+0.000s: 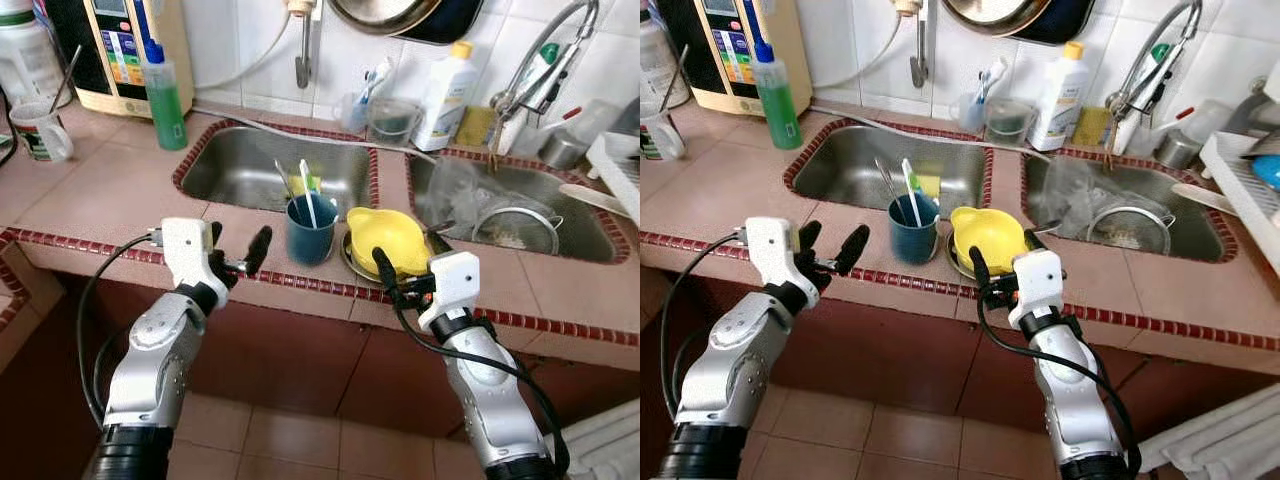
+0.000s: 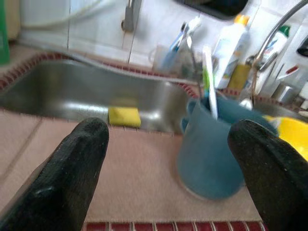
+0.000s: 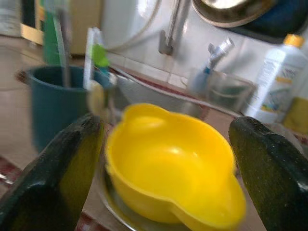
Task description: Kitchen organization
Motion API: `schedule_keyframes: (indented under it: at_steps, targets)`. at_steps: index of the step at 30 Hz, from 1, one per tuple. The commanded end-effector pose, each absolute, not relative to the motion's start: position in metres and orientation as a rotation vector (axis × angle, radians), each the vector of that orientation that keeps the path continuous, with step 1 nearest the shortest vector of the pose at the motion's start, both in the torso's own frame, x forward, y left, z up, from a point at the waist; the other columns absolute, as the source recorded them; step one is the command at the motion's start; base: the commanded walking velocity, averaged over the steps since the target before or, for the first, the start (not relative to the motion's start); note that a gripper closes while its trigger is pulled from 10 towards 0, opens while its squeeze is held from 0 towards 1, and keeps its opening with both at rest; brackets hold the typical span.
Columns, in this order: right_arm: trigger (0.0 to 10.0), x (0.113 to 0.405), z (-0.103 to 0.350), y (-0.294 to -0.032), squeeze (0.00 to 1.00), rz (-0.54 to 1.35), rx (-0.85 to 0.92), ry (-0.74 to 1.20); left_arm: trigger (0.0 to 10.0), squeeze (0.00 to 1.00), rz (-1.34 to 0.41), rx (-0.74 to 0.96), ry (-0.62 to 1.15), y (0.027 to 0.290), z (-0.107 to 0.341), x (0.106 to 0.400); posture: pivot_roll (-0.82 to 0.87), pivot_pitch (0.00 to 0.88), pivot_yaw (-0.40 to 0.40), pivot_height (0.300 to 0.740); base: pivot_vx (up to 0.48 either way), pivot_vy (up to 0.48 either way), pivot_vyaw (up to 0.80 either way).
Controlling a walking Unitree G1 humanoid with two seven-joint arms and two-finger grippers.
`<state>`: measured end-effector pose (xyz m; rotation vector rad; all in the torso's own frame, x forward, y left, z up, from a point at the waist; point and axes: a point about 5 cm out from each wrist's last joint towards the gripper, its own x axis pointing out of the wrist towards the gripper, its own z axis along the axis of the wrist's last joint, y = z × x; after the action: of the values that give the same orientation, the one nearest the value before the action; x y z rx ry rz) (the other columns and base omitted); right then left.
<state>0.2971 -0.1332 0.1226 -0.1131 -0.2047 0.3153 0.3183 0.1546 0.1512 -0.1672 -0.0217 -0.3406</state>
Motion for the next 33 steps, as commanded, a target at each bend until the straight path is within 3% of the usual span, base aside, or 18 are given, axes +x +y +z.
schedule_keyframes:
  at_steps: [1,19,33]
  targets:
    - [10.0,0.297,0.131,-0.133,0.00,0.333,-0.124,-0.235,10.0,0.00,-0.398,-0.145,-0.032,0.147,0.159,0.322,-0.07,0.000,-0.077,0.740,0.000,0.000,0.00]
    - [10.0,0.281,0.132,-0.137,0.00,0.397,-0.163,-0.227,10.0,0.00,-0.578,-0.145,-0.001,0.093,0.176,0.362,-0.12,0.000,-0.051,0.740,0.000,0.000,0.00]
    - [10.0,0.267,0.131,-0.128,0.00,0.450,-0.157,-0.208,10.0,0.00,-0.530,-0.148,0.057,0.077,0.186,0.388,-0.15,0.009,-0.033,0.740,0.000,0.000,0.00]
